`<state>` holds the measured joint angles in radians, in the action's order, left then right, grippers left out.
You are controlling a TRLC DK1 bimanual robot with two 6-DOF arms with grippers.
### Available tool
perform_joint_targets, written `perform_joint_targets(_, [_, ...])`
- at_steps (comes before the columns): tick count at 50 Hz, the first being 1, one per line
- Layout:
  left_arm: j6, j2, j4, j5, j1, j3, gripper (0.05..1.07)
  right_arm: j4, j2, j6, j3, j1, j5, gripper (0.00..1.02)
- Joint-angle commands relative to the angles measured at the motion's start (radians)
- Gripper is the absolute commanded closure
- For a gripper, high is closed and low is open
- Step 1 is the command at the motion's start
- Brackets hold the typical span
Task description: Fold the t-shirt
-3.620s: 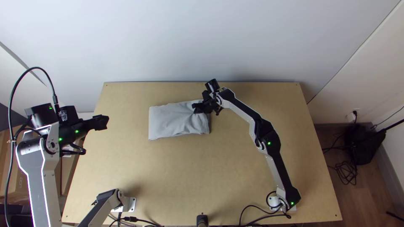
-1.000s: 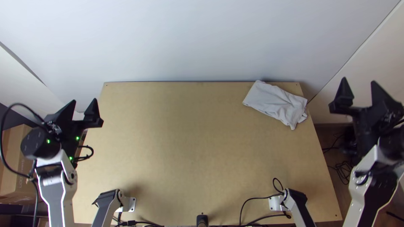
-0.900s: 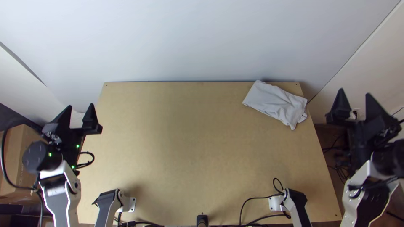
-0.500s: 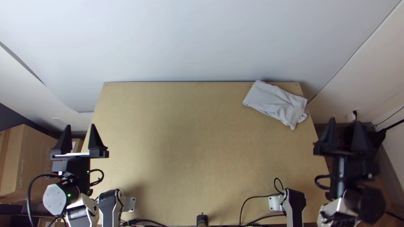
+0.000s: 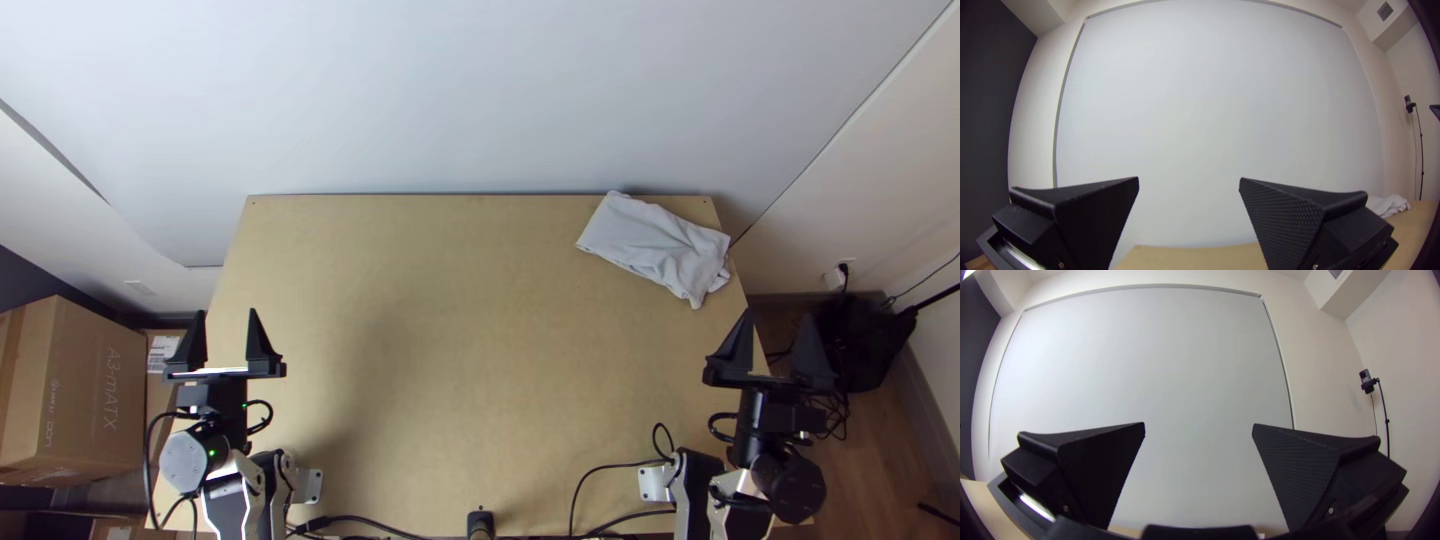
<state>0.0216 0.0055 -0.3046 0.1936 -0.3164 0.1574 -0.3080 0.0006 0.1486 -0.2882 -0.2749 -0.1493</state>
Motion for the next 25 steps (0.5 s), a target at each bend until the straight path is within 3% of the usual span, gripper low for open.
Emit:
perform_joint_targets(1, [-0.028,-0.01,-0.057,-0.003,-0.009,-0.082,0.1,-0.066,-0.01,-0.063,0.116,0.013,0.002,0.03])
perform_joint_targets(7, [-0.028,-0.012,-0.07,-0.002,-0.009,-0.159,0.1,-0.128,-0.01,-0.113,0.227,0.014,0.002,0.03])
perform_joint_targets(11, [-0.015,-0.01,0.019,-0.003,-0.009,-0.16,0.1,-0.126,-0.01,-0.142,0.281,0.022,0.002,0.03])
perform_joint_targets(21, [0.038,-0.007,0.265,-0.008,0.007,-0.16,0.1,0.129,-0.01,-0.15,0.287,0.123,0.01,0.03])
perform_joint_targets(25, [0.047,-0.006,0.275,-0.036,0.002,-0.159,0.1,0.228,-0.01,-0.107,0.285,0.12,0.013,0.03])
